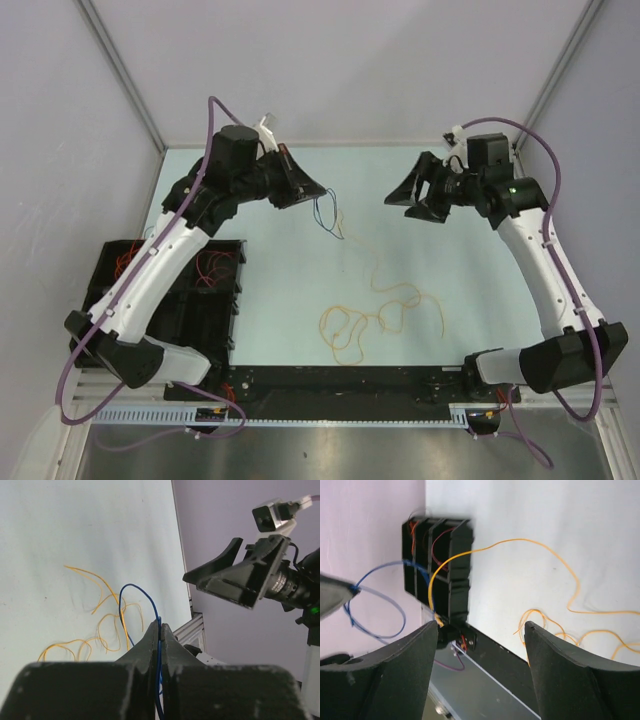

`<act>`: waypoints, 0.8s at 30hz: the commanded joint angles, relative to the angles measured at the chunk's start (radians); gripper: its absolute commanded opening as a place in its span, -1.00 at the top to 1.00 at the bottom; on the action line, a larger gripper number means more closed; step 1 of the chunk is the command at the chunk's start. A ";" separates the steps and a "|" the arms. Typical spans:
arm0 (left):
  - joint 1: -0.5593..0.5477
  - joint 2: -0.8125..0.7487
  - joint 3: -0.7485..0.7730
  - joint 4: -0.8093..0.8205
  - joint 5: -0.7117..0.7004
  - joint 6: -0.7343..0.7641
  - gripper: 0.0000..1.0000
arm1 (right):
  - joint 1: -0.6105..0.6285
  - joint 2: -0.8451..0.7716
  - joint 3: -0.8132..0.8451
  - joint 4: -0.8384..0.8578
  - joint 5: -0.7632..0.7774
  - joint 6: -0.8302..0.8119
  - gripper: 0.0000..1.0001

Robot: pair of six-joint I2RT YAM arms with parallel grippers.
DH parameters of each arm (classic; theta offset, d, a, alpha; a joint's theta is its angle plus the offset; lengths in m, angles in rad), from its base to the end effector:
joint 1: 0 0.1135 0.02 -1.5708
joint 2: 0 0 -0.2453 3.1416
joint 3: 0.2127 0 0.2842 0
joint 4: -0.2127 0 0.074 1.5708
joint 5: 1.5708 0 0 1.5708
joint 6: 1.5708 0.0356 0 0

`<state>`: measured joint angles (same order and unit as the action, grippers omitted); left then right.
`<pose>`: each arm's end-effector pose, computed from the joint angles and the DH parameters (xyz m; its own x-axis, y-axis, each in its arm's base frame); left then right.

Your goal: Untangle the cables

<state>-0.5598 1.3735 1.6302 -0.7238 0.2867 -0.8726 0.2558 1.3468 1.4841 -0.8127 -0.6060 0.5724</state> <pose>0.2675 -0.1795 0.4339 -0.7993 -0.3662 -0.4764 0.1727 0.6195 -0.7658 0.2978 0.0988 0.3856 -0.8540 0.2368 -0.4632 -0.2087 0.6596 0.7221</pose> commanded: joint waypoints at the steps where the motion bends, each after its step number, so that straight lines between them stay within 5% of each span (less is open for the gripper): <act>1: 0.006 -0.002 0.016 0.018 0.077 0.052 1.00 | -0.030 0.003 -0.033 -0.020 0.008 0.073 -0.47; 13: 0.014 0.048 0.105 0.035 0.167 0.099 0.99 | 0.062 0.224 -0.064 -0.059 0.000 0.043 -0.43; 24: 0.015 0.061 0.145 0.047 0.224 0.138 1.00 | 0.066 0.345 -0.064 0.036 -0.020 0.384 -0.49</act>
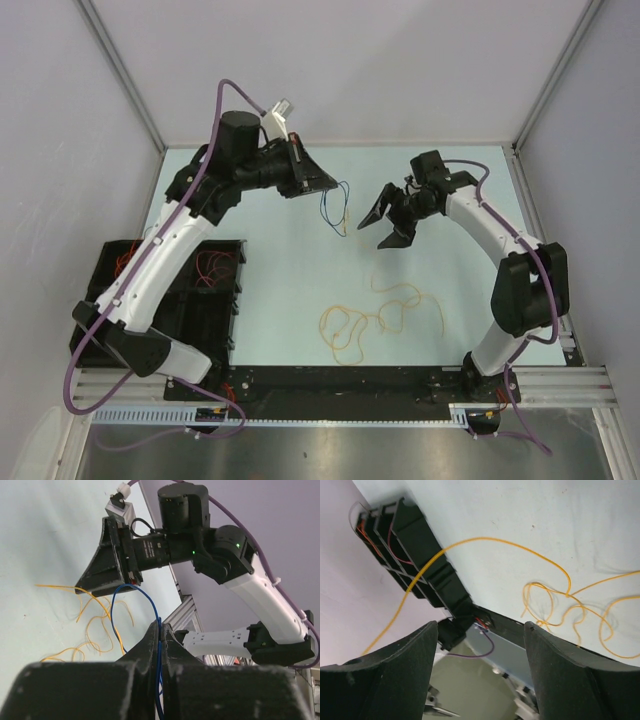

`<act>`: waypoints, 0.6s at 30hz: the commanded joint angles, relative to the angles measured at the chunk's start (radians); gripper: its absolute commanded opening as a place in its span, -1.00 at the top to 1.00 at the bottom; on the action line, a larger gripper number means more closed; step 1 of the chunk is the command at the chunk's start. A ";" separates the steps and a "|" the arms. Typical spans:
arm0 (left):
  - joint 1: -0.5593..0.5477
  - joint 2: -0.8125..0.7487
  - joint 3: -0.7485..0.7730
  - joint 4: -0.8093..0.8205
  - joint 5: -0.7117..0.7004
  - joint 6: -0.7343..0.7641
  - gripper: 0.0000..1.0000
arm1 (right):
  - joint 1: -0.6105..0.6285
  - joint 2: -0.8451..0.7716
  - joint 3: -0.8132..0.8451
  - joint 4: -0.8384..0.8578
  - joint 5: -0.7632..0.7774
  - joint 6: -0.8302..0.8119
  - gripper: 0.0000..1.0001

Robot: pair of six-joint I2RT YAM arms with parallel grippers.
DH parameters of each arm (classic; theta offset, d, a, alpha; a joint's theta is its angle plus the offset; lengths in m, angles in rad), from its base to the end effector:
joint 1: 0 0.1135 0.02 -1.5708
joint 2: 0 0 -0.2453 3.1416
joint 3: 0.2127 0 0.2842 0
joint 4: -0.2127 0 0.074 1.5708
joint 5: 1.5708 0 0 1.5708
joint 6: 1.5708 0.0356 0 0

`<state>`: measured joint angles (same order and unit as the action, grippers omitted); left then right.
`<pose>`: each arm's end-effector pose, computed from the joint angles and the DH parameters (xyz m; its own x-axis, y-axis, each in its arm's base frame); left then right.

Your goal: Untangle the cables

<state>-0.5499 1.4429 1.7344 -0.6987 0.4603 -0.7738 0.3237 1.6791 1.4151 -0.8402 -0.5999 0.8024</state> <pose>0.2772 -0.1884 0.4522 -0.8118 -0.2368 -0.5338 0.3477 0.5385 -0.7675 0.3509 0.1389 0.2505 -0.9503 0.3072 0.0499 0.2590 0.6920 0.6739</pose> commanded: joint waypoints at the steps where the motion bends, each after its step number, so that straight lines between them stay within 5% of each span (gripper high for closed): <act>1: 0.004 -0.009 0.040 0.024 0.060 0.045 0.99 | -0.002 0.019 0.004 0.114 -0.029 0.162 -0.48; 9: 0.005 0.001 0.088 -0.001 0.063 0.065 0.99 | 0.009 0.005 -0.010 0.358 -0.083 0.175 -0.49; 18: 0.005 0.014 0.083 -0.002 0.092 0.100 0.99 | -0.006 -0.016 -0.025 0.369 -0.207 0.489 -0.47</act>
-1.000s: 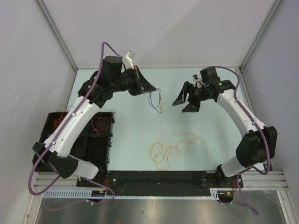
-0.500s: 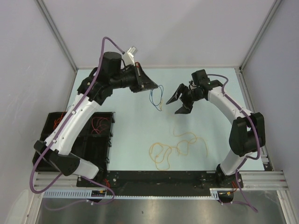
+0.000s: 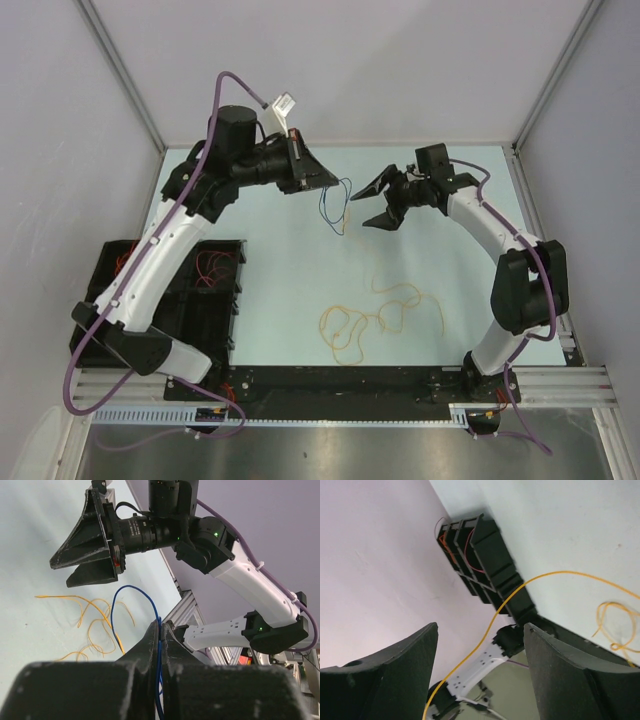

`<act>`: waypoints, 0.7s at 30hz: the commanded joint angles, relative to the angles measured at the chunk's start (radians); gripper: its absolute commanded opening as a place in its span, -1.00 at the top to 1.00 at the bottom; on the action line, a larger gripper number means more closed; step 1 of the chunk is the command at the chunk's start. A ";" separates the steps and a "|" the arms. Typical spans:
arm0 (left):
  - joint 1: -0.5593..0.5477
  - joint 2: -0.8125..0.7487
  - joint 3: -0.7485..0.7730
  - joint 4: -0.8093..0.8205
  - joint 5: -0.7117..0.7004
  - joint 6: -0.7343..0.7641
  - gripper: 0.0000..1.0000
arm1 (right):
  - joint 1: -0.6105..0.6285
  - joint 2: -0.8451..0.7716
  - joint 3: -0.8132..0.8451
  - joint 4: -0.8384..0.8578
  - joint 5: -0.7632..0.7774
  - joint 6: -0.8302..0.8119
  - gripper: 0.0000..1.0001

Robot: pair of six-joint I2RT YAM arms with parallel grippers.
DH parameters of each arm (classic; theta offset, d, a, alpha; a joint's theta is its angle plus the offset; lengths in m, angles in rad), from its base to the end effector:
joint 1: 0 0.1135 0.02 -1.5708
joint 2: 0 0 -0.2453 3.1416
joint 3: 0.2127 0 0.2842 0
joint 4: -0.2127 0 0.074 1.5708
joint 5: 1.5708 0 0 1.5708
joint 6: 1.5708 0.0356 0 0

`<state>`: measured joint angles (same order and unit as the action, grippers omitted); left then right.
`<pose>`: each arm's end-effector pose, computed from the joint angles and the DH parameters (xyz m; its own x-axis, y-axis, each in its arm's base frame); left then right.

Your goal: Untangle the cables

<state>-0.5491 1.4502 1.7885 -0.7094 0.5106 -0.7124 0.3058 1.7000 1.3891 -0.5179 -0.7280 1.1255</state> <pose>0.2729 -0.1874 0.4677 -0.7857 -0.1878 -0.5894 0.4364 0.5070 -0.7433 0.3766 0.1437 0.2548 -0.8925 0.4247 0.1516 0.3529 0.4486 0.8211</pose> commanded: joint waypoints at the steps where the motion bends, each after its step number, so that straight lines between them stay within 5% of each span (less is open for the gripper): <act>1: 0.005 0.007 0.029 0.008 0.043 0.039 0.99 | 0.021 -0.039 -0.001 0.053 -0.085 0.186 -0.47; 6: 0.005 0.015 0.023 0.010 0.049 0.048 0.99 | 0.085 -0.023 0.001 0.065 -0.132 0.249 -0.45; 10: 0.006 0.016 0.012 0.018 0.054 0.053 0.99 | 0.116 -0.016 -0.001 0.070 -0.133 0.257 -0.26; 11: 0.005 0.016 0.008 0.019 0.054 0.053 0.99 | 0.122 -0.014 -0.001 0.074 -0.128 0.257 -0.08; 12: 0.005 0.015 0.008 0.019 0.054 0.053 0.99 | 0.122 -0.014 0.001 0.079 -0.122 0.255 0.71; 13: 0.005 0.010 0.005 0.019 0.052 0.056 0.99 | 0.122 -0.014 0.001 0.072 -0.114 0.246 1.00; 21: 0.069 0.021 0.172 -0.246 -0.085 0.163 1.00 | 0.033 0.012 -0.002 -0.002 -0.036 0.126 1.00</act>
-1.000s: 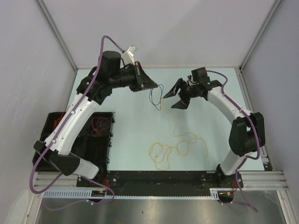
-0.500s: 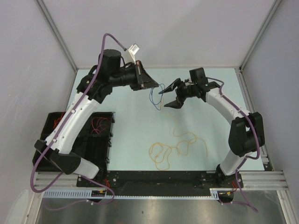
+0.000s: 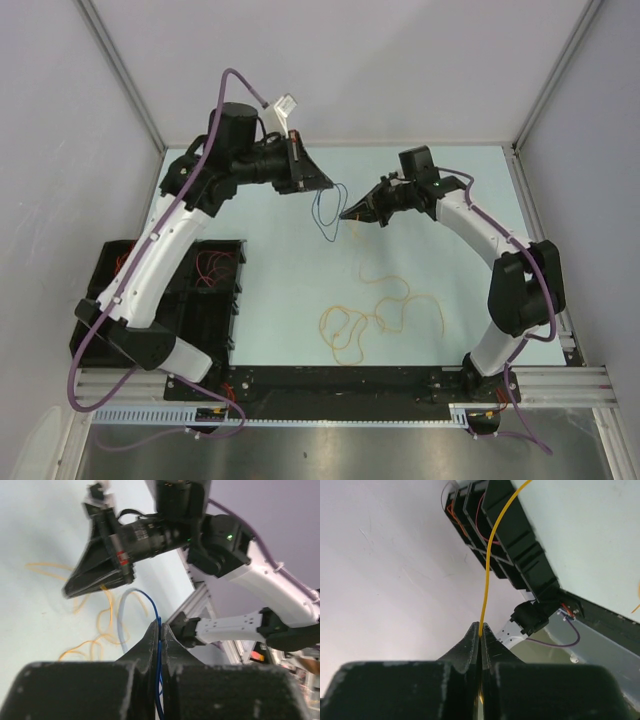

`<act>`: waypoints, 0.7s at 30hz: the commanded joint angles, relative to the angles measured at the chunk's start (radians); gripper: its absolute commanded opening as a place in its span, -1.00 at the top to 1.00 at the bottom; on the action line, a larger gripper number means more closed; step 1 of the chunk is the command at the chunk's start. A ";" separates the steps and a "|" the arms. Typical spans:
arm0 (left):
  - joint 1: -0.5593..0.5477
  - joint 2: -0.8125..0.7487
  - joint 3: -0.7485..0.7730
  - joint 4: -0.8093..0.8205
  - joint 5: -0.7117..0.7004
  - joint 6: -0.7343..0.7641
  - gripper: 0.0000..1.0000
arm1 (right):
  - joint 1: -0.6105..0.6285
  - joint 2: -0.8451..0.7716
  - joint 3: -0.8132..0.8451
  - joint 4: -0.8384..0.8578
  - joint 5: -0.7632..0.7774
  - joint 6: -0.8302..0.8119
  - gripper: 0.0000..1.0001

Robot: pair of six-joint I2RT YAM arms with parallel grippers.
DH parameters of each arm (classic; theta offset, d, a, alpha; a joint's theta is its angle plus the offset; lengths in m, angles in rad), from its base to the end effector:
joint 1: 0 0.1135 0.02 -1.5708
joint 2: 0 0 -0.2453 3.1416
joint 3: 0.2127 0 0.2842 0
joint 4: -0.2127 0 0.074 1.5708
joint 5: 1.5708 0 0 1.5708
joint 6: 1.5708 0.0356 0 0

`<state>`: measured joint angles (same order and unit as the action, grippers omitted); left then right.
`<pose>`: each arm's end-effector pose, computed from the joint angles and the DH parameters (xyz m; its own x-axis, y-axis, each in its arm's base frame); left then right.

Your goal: Untangle the cables

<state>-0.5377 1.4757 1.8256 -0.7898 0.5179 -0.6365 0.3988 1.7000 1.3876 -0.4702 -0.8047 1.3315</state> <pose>0.2762 -0.1852 0.4646 -0.7873 -0.1318 -0.6023 0.4499 0.5453 -0.7073 0.3627 0.1807 0.2589 -0.8730 0.3631 0.3256 0.4559 0.3704 0.8093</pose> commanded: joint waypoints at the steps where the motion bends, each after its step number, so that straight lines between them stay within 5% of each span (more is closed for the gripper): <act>1: 0.079 -0.006 0.152 -0.237 -0.116 0.095 1.00 | -0.075 0.015 0.001 -0.062 0.050 -0.098 1.00; 9: 0.340 -0.158 0.061 -0.370 -0.258 0.115 0.99 | -0.218 0.024 -0.002 -0.183 0.113 -0.247 1.00; 21: 0.374 -0.374 -0.115 -0.595 -0.515 0.141 0.99 | -0.203 0.036 -0.004 -0.182 0.088 -0.264 1.00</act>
<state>-0.1741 1.1713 1.7588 -1.2682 0.0986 -0.5125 0.1818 1.7275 1.3876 -0.6357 -0.7048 1.0927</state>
